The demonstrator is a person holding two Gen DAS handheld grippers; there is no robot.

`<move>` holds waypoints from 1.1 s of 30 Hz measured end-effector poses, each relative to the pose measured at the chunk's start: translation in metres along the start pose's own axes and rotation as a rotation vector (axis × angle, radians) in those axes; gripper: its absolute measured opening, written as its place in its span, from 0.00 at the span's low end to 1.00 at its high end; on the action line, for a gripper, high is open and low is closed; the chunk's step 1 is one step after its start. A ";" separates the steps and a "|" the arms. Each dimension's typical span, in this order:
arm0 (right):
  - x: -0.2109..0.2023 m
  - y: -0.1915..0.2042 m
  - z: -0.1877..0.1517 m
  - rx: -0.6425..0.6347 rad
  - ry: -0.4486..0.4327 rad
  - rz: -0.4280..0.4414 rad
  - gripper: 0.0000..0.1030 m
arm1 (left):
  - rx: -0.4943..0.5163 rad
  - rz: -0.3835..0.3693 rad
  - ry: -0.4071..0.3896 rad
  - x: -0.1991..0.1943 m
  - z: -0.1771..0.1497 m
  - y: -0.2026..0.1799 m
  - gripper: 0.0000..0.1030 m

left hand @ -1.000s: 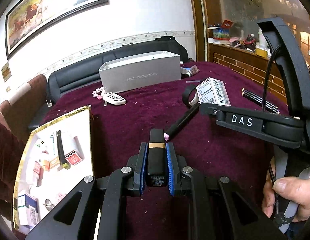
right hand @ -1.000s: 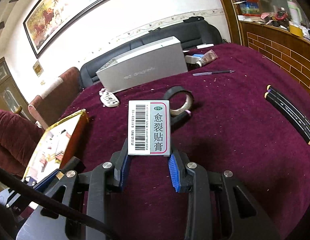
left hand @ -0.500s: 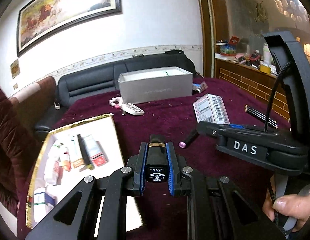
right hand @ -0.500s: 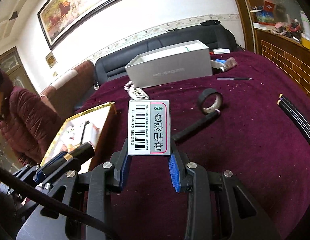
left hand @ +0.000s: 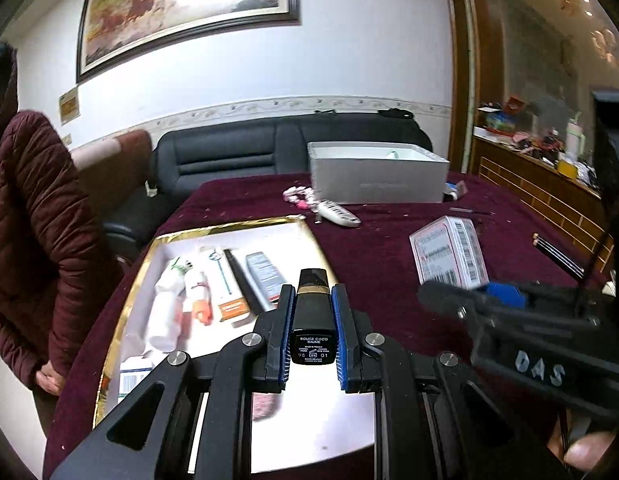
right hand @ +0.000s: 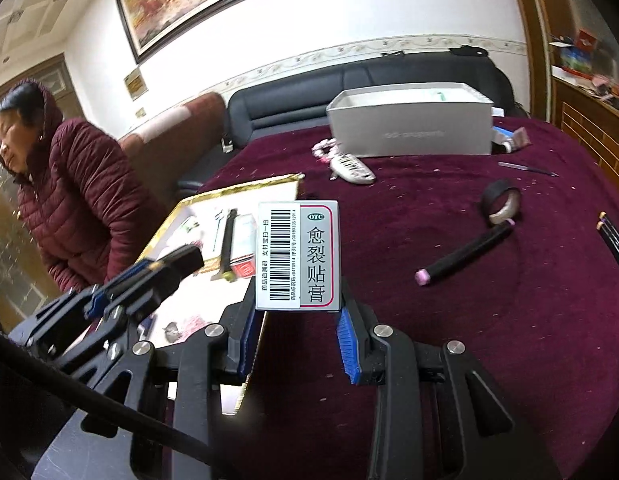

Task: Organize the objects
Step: 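Carry the lipstick tube and cream box over the white tray and lower them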

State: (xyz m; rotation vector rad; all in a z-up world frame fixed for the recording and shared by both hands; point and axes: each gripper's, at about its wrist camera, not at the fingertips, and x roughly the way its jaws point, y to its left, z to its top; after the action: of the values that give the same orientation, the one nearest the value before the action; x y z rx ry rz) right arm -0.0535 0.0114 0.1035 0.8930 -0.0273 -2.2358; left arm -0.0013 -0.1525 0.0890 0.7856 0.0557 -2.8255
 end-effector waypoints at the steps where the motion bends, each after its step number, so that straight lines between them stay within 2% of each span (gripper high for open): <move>1: 0.002 0.004 -0.001 -0.009 0.007 0.003 0.31 | -0.009 0.000 0.006 0.002 -0.001 0.004 0.14; 6: 0.012 0.019 -0.005 -0.041 0.030 0.012 0.31 | -0.072 0.006 0.042 0.017 -0.004 0.026 0.14; 12: 0.023 0.029 -0.012 -0.058 0.062 0.022 0.31 | -0.102 0.003 0.099 0.033 -0.009 0.036 0.14; 23: 0.035 0.046 -0.023 -0.103 0.101 0.030 0.31 | -0.146 0.038 0.135 0.044 -0.012 0.053 0.14; 33: 0.044 0.065 -0.036 -0.172 0.137 0.027 0.31 | -0.186 0.040 0.167 0.051 -0.014 0.067 0.14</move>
State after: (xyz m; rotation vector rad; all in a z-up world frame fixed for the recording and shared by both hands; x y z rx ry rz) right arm -0.0135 -0.0564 0.0679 0.9428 0.2116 -2.1112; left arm -0.0226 -0.2266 0.0518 0.9640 0.3198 -2.6620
